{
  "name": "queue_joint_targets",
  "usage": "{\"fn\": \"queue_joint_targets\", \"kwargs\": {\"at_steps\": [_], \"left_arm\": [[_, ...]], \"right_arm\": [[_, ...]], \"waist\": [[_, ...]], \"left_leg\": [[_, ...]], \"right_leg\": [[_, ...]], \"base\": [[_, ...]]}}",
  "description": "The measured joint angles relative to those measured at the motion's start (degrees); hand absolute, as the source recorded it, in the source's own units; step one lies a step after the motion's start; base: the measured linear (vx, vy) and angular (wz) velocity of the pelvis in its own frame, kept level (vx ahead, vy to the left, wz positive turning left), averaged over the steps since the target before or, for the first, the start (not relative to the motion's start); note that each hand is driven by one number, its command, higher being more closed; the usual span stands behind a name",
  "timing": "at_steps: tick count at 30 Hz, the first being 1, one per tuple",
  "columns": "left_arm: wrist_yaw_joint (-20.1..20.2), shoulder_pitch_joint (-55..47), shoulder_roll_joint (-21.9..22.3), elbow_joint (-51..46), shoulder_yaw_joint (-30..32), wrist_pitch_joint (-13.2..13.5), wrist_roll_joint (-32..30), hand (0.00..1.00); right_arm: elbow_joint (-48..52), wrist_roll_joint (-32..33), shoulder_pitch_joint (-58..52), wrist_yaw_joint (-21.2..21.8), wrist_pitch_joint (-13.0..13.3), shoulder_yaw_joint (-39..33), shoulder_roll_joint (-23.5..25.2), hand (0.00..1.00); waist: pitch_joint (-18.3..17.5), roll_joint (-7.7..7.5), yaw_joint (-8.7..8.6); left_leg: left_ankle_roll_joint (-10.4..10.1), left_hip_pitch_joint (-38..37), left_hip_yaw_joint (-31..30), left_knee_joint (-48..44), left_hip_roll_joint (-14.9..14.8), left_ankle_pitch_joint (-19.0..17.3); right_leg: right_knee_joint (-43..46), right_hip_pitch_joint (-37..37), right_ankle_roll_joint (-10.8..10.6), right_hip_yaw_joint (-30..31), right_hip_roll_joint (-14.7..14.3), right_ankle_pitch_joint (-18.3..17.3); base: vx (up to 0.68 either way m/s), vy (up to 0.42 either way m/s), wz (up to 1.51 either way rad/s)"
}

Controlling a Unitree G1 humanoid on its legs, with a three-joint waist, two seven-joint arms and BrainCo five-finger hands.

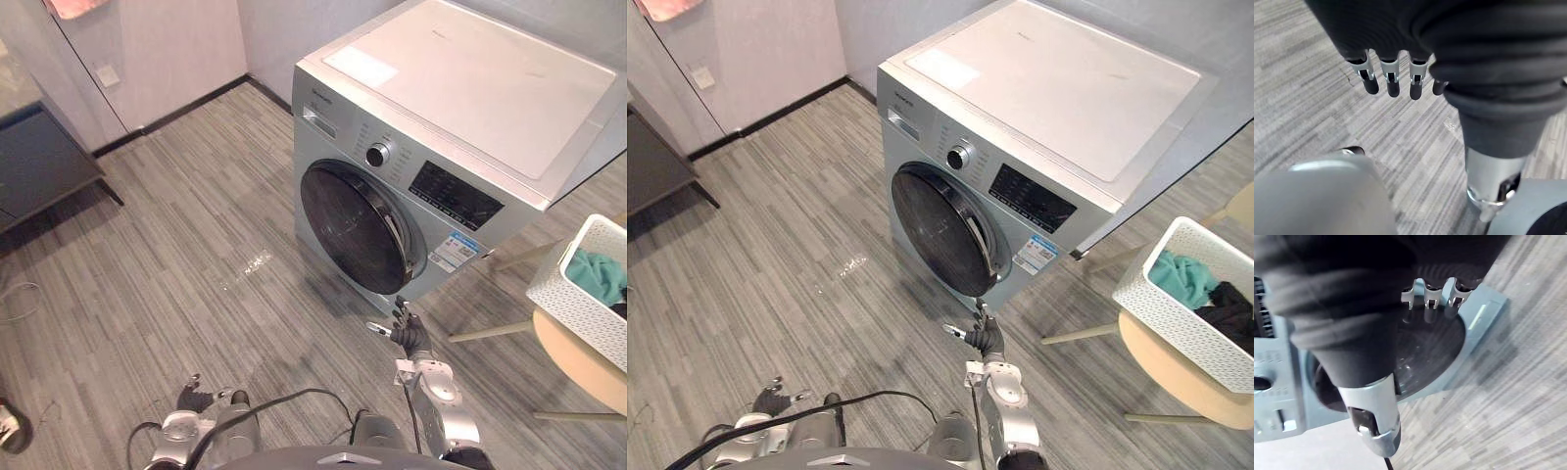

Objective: Pick up the laundry basket with both hands and put the clothes into the washing machine.

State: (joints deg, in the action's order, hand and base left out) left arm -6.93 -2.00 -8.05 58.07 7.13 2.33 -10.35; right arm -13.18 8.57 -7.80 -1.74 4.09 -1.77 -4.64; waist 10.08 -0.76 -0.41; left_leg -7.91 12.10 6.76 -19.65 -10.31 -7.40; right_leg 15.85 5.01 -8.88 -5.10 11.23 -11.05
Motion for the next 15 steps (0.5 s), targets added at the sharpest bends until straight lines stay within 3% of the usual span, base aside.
{"fn": "queue_joint_targets", "kwargs": {"at_steps": [3, 5, 8, 15], "left_arm": [[-0.4, -0.4, -1.2, -0.3, 0.2, -0.2, 0.0, 0.00], [-0.9, -0.5, -1.3, -1.4, 0.3, -0.1, 0.0, 0.00], [-1.2, -0.4, -1.2, -3.6, 0.0, 0.1, -0.1, 0.00], [-1.7, 0.8, -0.5, -4.1, -0.6, 0.3, 0.0, 0.00]], "right_arm": [[4.8, -2.0, -0.1, -0.1, 0.2, -1.2, -0.6, 0.00], [8.8, -4.8, -0.4, -0.3, 0.8, -1.8, -0.6, 0.00], [13.3, -8.0, -0.1, -1.9, 1.4, -4.2, -1.0, 0.00], [13.8, -11.3, 6.2, -5.3, 1.9, -7.1, -7.7, 0.00]], "waist": [[-0.3, -1.21, 0.41], [-0.2, -1.22, 0.60], [0.1, -1.71, 0.58], [2.9, -2.56, 0.81]], "left_leg": [[0.7, 1.0, 1.7, 0.4, 1.4, -0.2], [1.1, 1.7, 2.6, 0.8, 1.6, 0.0], [2.1, 2.5, 2.6, 2.1, 1.7, 0.9], [1.5, 3.7, 1.0, 8.1, 1.7, 6.4]], "right_leg": [[-5.0, 0.2, -0.4, 1.5, 1.2, 5.1], [-6.1, 1.1, -0.3, 1.6, 1.3, 6.8], [-8.1, 1.3, -0.3, 1.5, 1.3, 7.6], [-9.2, 3.5, -0.4, 1.2, 0.2, 8.5]], "base": [[0.06, 0.234, -0.28], [-0.01, 0.152, -0.13], [-0.05, 0.029, -0.01], [-0.11, -0.047, 0.07]]}}
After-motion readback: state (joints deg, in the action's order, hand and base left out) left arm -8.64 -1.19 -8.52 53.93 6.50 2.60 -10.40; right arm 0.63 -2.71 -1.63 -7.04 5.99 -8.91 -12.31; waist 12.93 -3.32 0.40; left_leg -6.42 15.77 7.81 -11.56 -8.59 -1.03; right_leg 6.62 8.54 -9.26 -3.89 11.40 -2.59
